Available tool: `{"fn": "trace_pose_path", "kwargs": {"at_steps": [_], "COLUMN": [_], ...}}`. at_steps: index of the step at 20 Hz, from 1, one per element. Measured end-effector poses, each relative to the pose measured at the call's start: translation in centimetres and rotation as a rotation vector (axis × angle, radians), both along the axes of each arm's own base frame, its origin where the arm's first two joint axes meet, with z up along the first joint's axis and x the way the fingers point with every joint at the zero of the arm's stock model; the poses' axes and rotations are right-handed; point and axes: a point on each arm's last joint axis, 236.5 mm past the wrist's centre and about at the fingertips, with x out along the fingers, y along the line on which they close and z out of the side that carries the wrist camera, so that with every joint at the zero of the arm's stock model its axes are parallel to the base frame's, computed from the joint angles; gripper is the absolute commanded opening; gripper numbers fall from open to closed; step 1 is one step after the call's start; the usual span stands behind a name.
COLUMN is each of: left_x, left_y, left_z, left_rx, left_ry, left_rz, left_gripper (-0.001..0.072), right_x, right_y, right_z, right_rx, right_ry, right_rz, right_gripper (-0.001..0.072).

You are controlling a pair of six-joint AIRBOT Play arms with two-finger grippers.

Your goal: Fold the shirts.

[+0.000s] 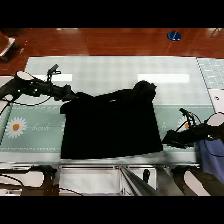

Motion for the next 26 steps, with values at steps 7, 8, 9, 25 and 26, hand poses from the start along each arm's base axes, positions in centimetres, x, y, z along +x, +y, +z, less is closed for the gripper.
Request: {"fn": "trace_pose_path", "kwargs": {"at_steps": [7,8,9,25,26], "left_x": [0.1,0.1,0.1,-0.5,-1.4], "left_y": [-0.2,-0.2,-0.2,1.9,1.8], "left_z": [0.2,0.2,0.2,5.1,5.5], "left_rx": [-0.002,-0.002,-0.002,-0.018,-0.018], "left_ry": [-0.007,-0.008,-0.008,-0.099,-0.103], "left_rz": [-0.014,-0.014,-0.014,0.035,0.037], "left_gripper": [0.0023,0.0023,0.0023,0.0023,0.0023], "right_x": [-0.1,-0.1,0.0,14.8,17.2], "right_y": [0.9,1.1,1.3,-3.0,-4.3], "right_z": [-1.5,-1.7,-1.8,4.6,5.8], "right_rx": [0.057,0.067,0.080,-0.094,-0.116], "right_ry": [0.062,0.069,0.073,-0.281,-0.320], "right_rz": [-0.006,-0.008,-0.010,0.100,0.076], "right_gripper": [0.0407,0.0404,0.0396,0.0025,0.0025]}}
